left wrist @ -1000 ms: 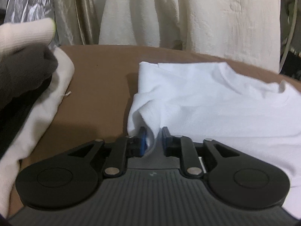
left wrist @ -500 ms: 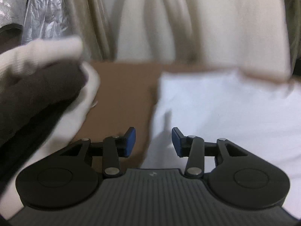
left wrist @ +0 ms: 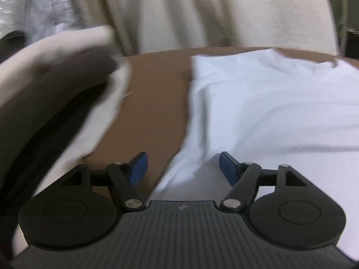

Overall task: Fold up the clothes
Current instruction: 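Release the shirt with both grippers and smooth the folded side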

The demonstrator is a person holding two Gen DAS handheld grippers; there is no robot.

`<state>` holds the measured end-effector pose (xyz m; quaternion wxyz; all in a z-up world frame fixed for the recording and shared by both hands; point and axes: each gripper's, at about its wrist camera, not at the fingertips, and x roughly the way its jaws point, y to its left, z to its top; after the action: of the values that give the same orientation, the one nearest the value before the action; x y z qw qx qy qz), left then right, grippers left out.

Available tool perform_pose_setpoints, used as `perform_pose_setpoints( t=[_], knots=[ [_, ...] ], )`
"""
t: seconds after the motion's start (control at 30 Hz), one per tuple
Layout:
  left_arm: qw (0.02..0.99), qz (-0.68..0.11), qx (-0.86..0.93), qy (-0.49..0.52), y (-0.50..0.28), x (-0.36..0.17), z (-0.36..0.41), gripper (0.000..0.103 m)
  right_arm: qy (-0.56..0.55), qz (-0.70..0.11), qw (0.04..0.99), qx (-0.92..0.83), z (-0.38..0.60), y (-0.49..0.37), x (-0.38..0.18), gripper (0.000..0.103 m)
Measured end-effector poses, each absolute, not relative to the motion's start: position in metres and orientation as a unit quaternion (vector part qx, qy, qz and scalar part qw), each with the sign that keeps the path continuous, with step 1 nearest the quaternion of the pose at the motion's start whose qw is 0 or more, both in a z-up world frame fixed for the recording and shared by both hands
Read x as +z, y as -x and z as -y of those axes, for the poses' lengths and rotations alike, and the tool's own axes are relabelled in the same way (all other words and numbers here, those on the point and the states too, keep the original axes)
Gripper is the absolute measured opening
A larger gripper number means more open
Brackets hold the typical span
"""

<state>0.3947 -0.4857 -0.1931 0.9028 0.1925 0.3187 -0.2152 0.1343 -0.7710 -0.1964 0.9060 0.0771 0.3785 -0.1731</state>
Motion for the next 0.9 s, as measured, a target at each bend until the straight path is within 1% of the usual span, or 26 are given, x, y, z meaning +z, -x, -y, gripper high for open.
perform_pose_setpoints(
  t=[0.07,0.2,0.23,0.27,0.3,0.4,0.53,0.57,0.63,0.67,0.73,0.83,0.9],
  knots=[
    [0.905,-0.326,-0.188,-0.199,-0.384,-0.188,0.466,0.07,-0.116,-0.375,0.898,-0.197,0.778,-0.122,-0.195,0.054],
    [0.893,-0.38,-0.174,-0.168,-0.372,-0.169,0.423,0.071,-0.188,-0.363,0.886,-0.218,0.783,-0.107,-0.185,0.054],
    [0.892,-0.386,-0.172,-0.159,-0.368,-0.164,0.412,0.075,-0.204,-0.354,0.886,-0.219,0.782,-0.101,-0.18,0.057],
    [0.892,-0.391,-0.169,-0.15,-0.363,-0.16,0.401,0.083,-0.226,-0.346,0.885,-0.216,0.78,-0.097,-0.177,0.06],
    [0.895,-0.392,-0.16,-0.138,-0.357,-0.159,0.389,0.085,-0.256,-0.335,0.881,-0.212,0.778,-0.093,-0.173,0.061],
    [0.889,-0.421,-0.133,-0.12,-0.353,-0.165,0.356,0.085,-0.349,-0.286,0.872,-0.189,0.771,-0.072,-0.165,0.061],
    [0.869,-0.468,-0.13,-0.091,-0.347,-0.172,0.314,0.085,-0.392,-0.26,0.87,-0.15,0.756,-0.053,-0.15,0.062],
    [0.866,-0.475,-0.124,-0.093,-0.341,-0.173,0.305,0.085,-0.408,-0.264,0.863,-0.139,0.754,-0.051,-0.153,0.064],
    [0.859,-0.491,-0.11,-0.098,-0.331,-0.177,0.288,0.086,-0.448,-0.283,0.84,-0.118,0.749,-0.05,-0.165,0.065],
    [0.854,-0.497,-0.102,-0.111,-0.325,-0.182,0.283,0.091,-0.465,-0.299,0.826,-0.106,0.744,-0.051,-0.174,0.065],
    [0.84,-0.518,-0.095,-0.13,-0.318,-0.194,0.273,0.091,-0.49,-0.343,0.798,-0.079,0.731,-0.052,-0.191,0.065],
    [0.829,-0.538,-0.124,-0.092,-0.313,-0.193,0.255,0.092,-0.511,-0.382,0.767,-0.069,0.715,-0.051,-0.202,0.065],
    [0.819,-0.557,-0.129,-0.049,-0.314,-0.195,0.244,0.099,-0.506,-0.401,0.761,-0.063,0.711,-0.054,-0.199,0.064]
  ],
)
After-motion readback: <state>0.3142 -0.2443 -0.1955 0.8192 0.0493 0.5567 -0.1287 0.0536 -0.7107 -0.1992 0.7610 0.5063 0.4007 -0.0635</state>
